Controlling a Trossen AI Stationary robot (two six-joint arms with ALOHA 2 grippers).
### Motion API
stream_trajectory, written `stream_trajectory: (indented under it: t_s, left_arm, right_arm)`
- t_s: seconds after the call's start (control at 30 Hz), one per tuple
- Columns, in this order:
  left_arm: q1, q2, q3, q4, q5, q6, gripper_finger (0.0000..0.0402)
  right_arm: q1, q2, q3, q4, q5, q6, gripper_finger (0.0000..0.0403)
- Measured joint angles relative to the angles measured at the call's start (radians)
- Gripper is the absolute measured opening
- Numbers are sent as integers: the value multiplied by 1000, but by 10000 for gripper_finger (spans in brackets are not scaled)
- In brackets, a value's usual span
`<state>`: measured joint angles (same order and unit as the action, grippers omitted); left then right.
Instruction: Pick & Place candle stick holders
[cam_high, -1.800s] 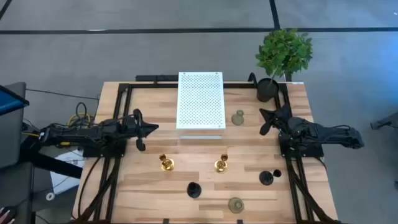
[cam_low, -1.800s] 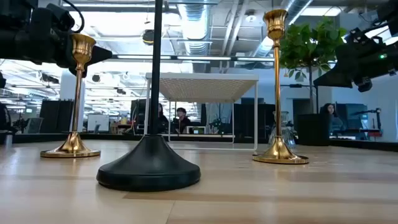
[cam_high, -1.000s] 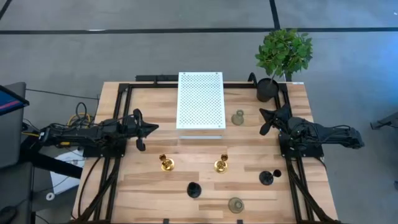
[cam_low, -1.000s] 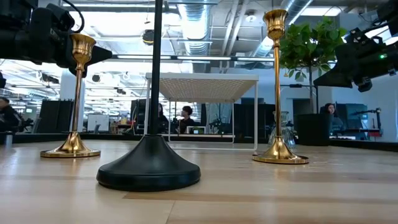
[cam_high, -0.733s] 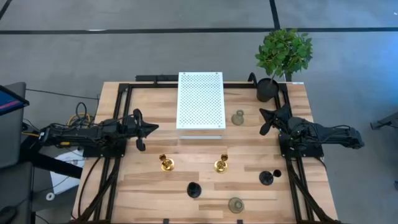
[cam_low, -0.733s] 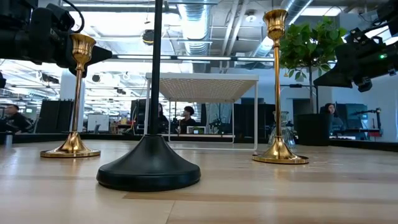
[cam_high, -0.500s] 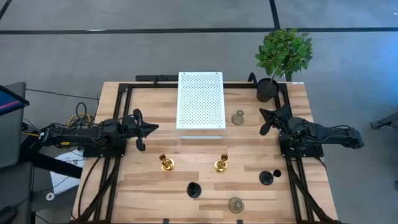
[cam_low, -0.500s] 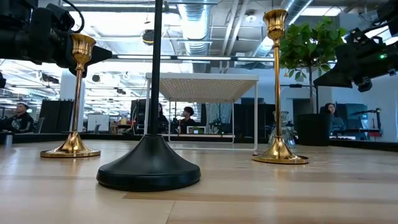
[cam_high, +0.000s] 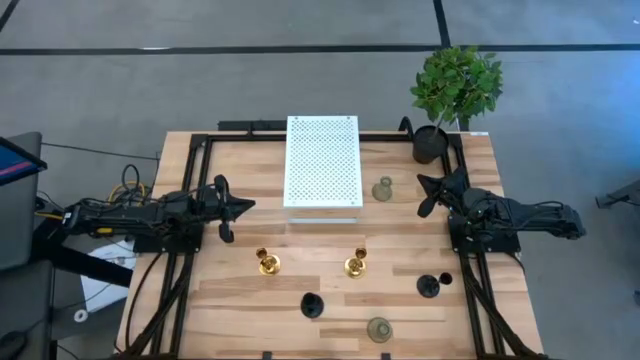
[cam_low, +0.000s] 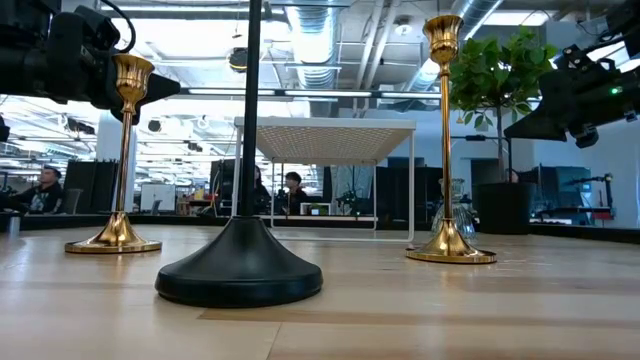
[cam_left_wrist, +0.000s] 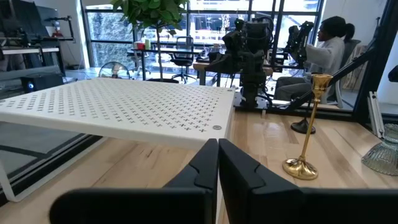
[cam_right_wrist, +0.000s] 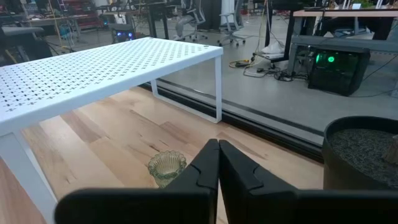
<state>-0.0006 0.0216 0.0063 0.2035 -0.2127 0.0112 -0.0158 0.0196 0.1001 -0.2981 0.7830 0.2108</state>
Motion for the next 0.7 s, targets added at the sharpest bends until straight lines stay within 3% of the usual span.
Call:
stream_trajectory:
  t_s: [0.5,0.7]
  left_arm:
    - [0,0,0,4,-2,-7,12]
    - [0,0,0,6,-5,-260,12]
  right_arm:
    - [0,0,0,0,0,0,0]
    - [0,0,0,0,0,0,0]
